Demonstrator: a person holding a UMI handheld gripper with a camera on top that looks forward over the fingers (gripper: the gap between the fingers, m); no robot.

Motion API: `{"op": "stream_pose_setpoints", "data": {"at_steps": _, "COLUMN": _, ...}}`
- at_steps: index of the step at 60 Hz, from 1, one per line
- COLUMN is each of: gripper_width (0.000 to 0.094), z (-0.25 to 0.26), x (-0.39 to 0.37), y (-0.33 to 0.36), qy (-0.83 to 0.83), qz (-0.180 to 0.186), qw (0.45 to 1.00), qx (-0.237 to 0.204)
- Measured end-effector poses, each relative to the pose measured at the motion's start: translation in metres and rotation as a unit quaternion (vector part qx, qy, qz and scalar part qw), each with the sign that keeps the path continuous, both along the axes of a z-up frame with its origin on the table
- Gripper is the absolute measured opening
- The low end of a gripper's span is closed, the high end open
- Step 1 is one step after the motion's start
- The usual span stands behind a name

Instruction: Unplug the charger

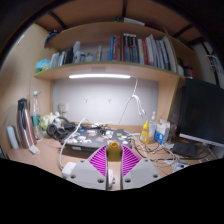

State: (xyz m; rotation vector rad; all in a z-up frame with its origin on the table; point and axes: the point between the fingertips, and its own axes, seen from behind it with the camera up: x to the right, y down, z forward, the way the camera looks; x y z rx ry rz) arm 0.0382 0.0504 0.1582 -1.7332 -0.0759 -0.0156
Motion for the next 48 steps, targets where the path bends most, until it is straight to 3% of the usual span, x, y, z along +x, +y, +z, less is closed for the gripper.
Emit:
{"op": "stream_pose_setpoints", "data": {"at_steps": 8, "gripper_width": 0.0187, "z": 0.013, "x": 0.025, "y": -0.015, "qy": 0.004, "qz": -0.009, "qw": 1.0, "qx": -0.009}}
{"op": "stream_pose_setpoints", "data": {"at_steps": 15, "gripper_width": 0.0188, "z": -0.025, "x": 0.05, "y": -0.022, "qy": 0.007, "qz": -0.024, "qw": 0.998, "qx": -0.058}}
{"op": "stream_pose_setpoints", "data": {"at_steps": 24, "gripper_width": 0.0193, "z": -0.097, "x": 0.06, "y": -0.025, "qy": 0.024, "qz": -0.019, "qw": 0.987, "qx": -0.156}}
{"op": "stream_pose_setpoints", "data": {"at_steps": 35, "gripper_width": 0.0218, "z": -0.148, "x": 0.063, "y": -0.017, "qy": 0.002, "qz": -0.014, "qw": 0.975, "qx": -0.221}}
{"op": "stream_pose_setpoints", "data": {"at_steps": 48, "gripper_width": 0.0264, "z": -0.162, "x": 0.063, "y": 0.006, "qy": -0.001, "qz": -0.015, "qw": 0.967, "qx": -0.255}}
